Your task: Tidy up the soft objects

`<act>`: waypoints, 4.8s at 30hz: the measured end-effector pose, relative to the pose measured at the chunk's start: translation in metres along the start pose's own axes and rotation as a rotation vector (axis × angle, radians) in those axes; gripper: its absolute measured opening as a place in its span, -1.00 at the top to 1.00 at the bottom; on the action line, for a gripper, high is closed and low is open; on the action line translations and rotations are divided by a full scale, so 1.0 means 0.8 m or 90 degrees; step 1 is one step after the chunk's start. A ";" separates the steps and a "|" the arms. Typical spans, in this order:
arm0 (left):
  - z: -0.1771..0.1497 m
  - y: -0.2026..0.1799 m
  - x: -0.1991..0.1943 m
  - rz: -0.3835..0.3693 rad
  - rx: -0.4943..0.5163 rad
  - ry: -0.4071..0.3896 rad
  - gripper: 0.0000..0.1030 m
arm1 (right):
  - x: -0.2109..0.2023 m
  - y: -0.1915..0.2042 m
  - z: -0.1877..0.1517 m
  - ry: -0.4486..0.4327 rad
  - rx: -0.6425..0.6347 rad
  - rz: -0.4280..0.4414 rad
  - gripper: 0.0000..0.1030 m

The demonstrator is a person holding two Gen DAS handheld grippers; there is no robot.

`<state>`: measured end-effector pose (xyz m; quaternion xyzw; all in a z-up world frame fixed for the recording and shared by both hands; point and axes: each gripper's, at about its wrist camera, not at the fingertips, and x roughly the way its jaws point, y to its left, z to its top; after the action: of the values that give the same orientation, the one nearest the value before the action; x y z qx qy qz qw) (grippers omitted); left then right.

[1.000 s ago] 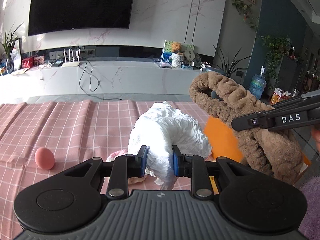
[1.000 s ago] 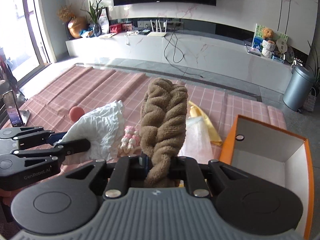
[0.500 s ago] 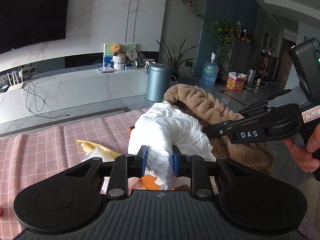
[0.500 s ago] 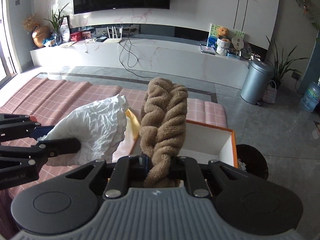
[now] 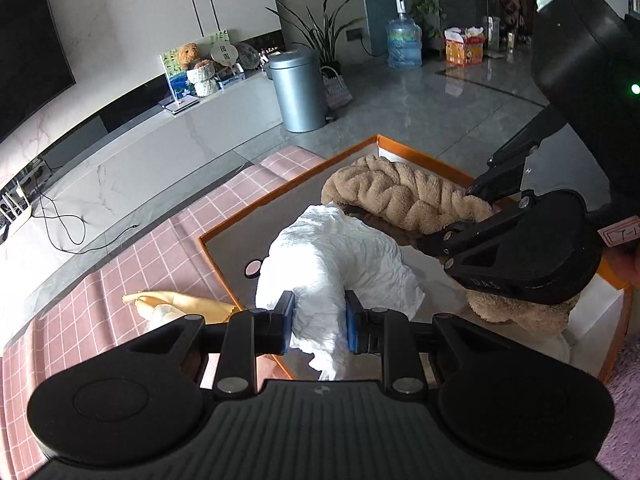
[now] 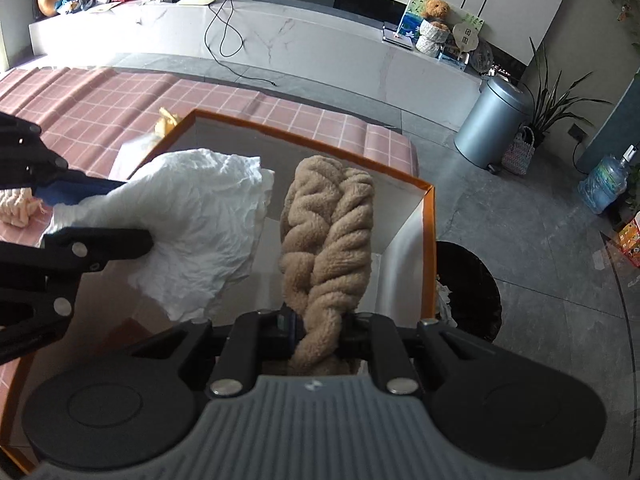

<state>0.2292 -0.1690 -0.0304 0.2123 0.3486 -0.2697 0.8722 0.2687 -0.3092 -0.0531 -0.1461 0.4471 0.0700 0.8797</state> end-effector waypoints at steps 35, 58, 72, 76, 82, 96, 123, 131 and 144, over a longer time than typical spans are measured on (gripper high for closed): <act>0.009 -0.029 0.002 0.048 0.111 0.029 -0.23 | -0.012 0.015 -0.023 -0.006 -0.057 -0.040 -0.15; -0.052 0.030 -0.149 0.023 -0.137 -0.182 -0.24 | -0.140 0.093 -0.048 -0.153 0.053 -0.136 -0.41; -0.157 0.081 -0.202 0.097 -0.243 -0.210 -0.23 | -0.166 0.234 -0.081 -0.279 0.082 -0.041 -0.55; -0.198 0.101 -0.207 0.098 -0.309 -0.186 -0.20 | -0.159 0.274 -0.093 -0.279 0.059 -0.023 -0.57; -0.254 0.126 -0.210 0.098 -0.365 -0.118 -0.04 | -0.138 0.326 -0.116 -0.264 0.001 0.005 -0.57; -0.317 0.116 -0.190 0.011 -0.376 -0.061 0.05 | -0.092 0.341 -0.132 -0.183 0.005 0.053 -0.21; -0.295 0.106 -0.108 0.056 -0.272 -0.031 -0.02 | -0.032 0.329 -0.104 -0.149 0.024 0.080 0.50; -0.291 0.150 -0.141 0.101 -0.359 -0.030 -0.01 | -0.033 0.345 -0.078 -0.163 -0.002 0.103 0.50; -0.319 0.323 -0.182 0.258 -0.531 0.004 -0.01 | -0.008 0.455 0.036 -0.211 -0.107 0.196 0.44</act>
<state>0.1736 0.2180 -0.0483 -0.0919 0.3816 0.0700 0.9171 0.1942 0.0445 -0.1025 -0.1357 0.3064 0.2633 0.9047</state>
